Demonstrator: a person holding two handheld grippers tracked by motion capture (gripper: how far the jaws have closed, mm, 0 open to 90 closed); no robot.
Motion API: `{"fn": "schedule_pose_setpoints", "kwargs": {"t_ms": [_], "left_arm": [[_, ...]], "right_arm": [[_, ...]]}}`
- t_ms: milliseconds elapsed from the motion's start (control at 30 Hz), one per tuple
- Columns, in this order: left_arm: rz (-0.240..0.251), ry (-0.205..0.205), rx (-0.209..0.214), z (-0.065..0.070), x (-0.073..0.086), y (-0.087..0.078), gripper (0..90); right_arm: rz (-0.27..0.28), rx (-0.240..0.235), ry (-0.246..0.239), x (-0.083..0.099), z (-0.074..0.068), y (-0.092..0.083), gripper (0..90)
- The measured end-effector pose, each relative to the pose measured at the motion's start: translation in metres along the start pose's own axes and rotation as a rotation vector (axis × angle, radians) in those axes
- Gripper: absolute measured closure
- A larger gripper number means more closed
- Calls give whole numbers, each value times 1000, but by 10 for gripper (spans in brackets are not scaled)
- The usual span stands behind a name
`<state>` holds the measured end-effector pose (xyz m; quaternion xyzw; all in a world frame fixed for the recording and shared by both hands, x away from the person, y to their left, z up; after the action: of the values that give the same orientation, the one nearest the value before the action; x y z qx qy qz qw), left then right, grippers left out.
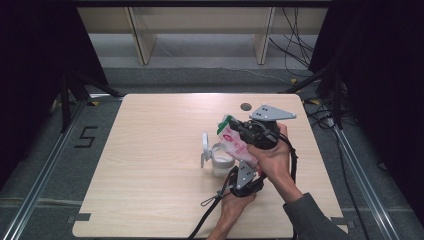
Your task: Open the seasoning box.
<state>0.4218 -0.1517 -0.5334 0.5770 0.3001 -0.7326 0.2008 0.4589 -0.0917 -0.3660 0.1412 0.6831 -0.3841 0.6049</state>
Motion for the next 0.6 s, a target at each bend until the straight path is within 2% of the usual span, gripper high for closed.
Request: {"fn": "schedule_pose_setpoints", "kwargs": {"t_ms": [33, 100, 133, 300, 333, 367, 467, 533, 567, 600], "left_arm": [[-5, 7, 5, 0, 0, 0, 654], [-14, 6, 19, -1, 1, 1, 636], [-12, -3, 17, -1, 1, 0, 635], [-25, -3, 18, -2, 4, 1, 588], [-29, -3, 22, -2, 4, 1, 574], [-28, -4, 22, -2, 5, 2, 565], [-43, 0, 18, -4, 6, 1, 519], [-41, -12, 3, -6, 7, -1, 511], [-38, -14, 0, -6, 6, -3, 503], [-42, -8, -3, -6, 6, -4, 484]], "right_arm": [[3, 10, -6, 0, 2, -3, 899], [15, -15, 7, 0, 0, -5, 899], [16, -5, 9, 1, 2, -8, 900], [59, -6, 53, 5, 6, -17, 899], [80, -6, 44, 4, 8, -18, 900], [75, -7, 76, 6, 6, -20, 900], [95, 2, 78, 8, 11, -26, 900], [111, -9, 111, 10, 11, -30, 900], [120, -7, 95, 10, 12, -32, 900], [121, -12, 116, 11, 11, -35, 900]]}}
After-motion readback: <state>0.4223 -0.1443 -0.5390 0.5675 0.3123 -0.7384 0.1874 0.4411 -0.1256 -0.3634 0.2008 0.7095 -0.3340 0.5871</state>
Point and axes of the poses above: each handheld gripper's, and its own axes: y roughly forward along the jaws, x roughly out of its underside, z roughly to its right, the point moved 10 cm from there along y, roughly forward along the jaws, and after that the axes turned 4 degrees about -y, right-handed, at the moved point
